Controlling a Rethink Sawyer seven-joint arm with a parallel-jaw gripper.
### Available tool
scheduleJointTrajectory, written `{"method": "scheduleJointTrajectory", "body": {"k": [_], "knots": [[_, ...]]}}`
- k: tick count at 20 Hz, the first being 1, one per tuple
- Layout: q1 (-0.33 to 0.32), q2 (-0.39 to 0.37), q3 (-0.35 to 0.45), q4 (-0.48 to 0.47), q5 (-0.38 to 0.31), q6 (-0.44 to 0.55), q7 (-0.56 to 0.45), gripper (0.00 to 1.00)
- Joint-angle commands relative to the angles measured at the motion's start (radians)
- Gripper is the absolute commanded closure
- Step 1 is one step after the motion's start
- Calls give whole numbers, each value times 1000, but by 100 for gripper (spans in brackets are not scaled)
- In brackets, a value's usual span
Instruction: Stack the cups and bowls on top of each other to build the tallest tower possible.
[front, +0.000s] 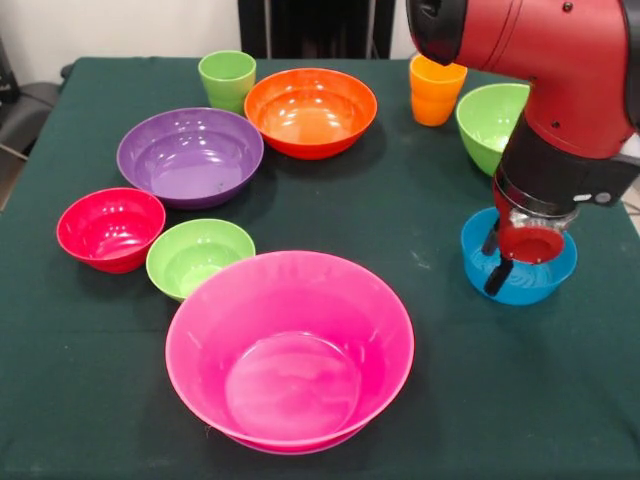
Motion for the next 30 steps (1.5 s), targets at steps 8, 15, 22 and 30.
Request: {"method": "scheduleJointTrajectory", "body": {"k": [8,15,22,30], "knots": [[-216,-199,527,65,-631,17,-1540,0],[-210,-181,520,37,-623,30,-1537,0],[-186,-164,472,25,-567,35,-1524,0],[-184,-161,459,28,-541,45,-1466,0]]}}
